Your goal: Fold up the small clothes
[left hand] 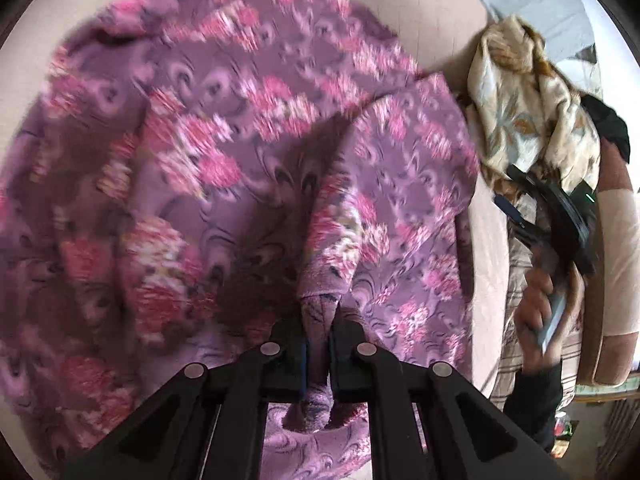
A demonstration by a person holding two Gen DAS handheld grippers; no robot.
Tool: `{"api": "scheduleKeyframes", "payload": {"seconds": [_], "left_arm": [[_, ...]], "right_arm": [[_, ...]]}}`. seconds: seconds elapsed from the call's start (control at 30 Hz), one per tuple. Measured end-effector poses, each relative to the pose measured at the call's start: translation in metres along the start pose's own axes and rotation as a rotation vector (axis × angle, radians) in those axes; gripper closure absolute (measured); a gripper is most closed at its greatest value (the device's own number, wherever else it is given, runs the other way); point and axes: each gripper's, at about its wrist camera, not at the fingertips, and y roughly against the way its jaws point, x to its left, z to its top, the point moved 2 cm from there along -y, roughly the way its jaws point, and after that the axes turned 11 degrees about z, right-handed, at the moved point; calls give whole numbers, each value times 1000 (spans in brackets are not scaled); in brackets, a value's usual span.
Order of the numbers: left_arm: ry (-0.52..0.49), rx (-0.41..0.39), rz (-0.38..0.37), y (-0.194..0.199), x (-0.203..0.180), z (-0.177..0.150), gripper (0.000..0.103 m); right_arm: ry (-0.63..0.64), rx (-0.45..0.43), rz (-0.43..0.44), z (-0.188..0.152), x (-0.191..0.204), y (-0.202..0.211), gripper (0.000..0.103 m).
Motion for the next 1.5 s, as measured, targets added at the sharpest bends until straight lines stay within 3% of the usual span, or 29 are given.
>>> {"api": "scheduleKeyframes", "payload": {"seconds": [0.07, 0.17, 0.27, 0.33, 0.4, 0.47, 0.57, 0.6, 0.63, 0.7, 0.77, 0.83, 0.87, 0.97, 1.03, 1.07, 1.1, 1.17, 1.27, 1.33, 1.37, 1.4, 1.43, 1.5], "left_arm": [[38, -1, 50, 5, 10, 5, 97], [55, -16, 186, 1, 20, 7, 97], [64, 22, 129, -11, 22, 10, 97], [45, 18, 144, -10, 21, 9, 97], [10, 9, 178, -8, 14, 7, 97], [37, -2, 211, -2, 20, 6, 97], [64, -31, 244, 4, 21, 8, 97], [61, -32, 228, 5, 20, 8, 97], [60, -30, 213, 5, 19, 7, 97], [59, -30, 165, 9, 16, 5, 97], [65, -35, 108, 13, 14, 6, 97], [65, -30, 110, 14, 13, 7, 97], [67, -36, 140, 13, 15, 8, 97], [69, -16, 195, 5, 20, 9, 97], [89, 5, 228, 0, 27, 11, 97], [101, 12, 227, -2, 31, 12, 97], [105, 16, 221, -1, 32, 11, 97], [86, 17, 216, 1, 27, 10, 96], [60, 3, 219, 5, 20, 8, 96], [53, -4, 230, 5, 18, 8, 96], [55, -4, 237, 4, 19, 8, 96], [58, -2, 234, 3, 20, 8, 96], [63, 0, 227, 3, 22, 8, 97], [68, -10, 190, 8, 22, 8, 96]], "right_arm": [[-38, 4, -2, 28, -4, -17, 30], [-39, 16, -44, 61, -2, -41, 30], [-45, 36, -45, 78, -4, -68, 30], [-44, 52, -55, 82, -7, -85, 31], [-42, 95, -52, 82, -10, -104, 48], [-38, 122, -39, 80, -10, -117, 60], [-20, 121, -26, 73, -6, -124, 64], [-2, 130, -25, 70, -2, -127, 90], [17, 163, -3, 67, 3, -131, 99], [63, 150, -56, 68, 14, -122, 100], [75, 78, -39, 79, 25, -97, 100], [102, 14, -31, 90, 37, -72, 100], [127, -1, -34, 92, 43, -65, 100], [164, 68, -81, 92, 40, -80, 98], [137, 115, -86, 89, 29, -98, 75], [115, 124, -77, 87, 21, -102, 53], [99, 102, -68, 84, 16, -101, 42], [71, 59, -21, 80, 9, -94, 28], [39, 103, 21, 76, 7, -107, 26], [53, 152, 61, 73, 11, -120, 35], [64, 168, 58, 71, 14, -129, 49], [79, 192, 27, 65, 17, -141, 75], [104, 226, -38, 61, 22, -152, 94], [158, 170, -99, 64, 40, -141, 95]]}}
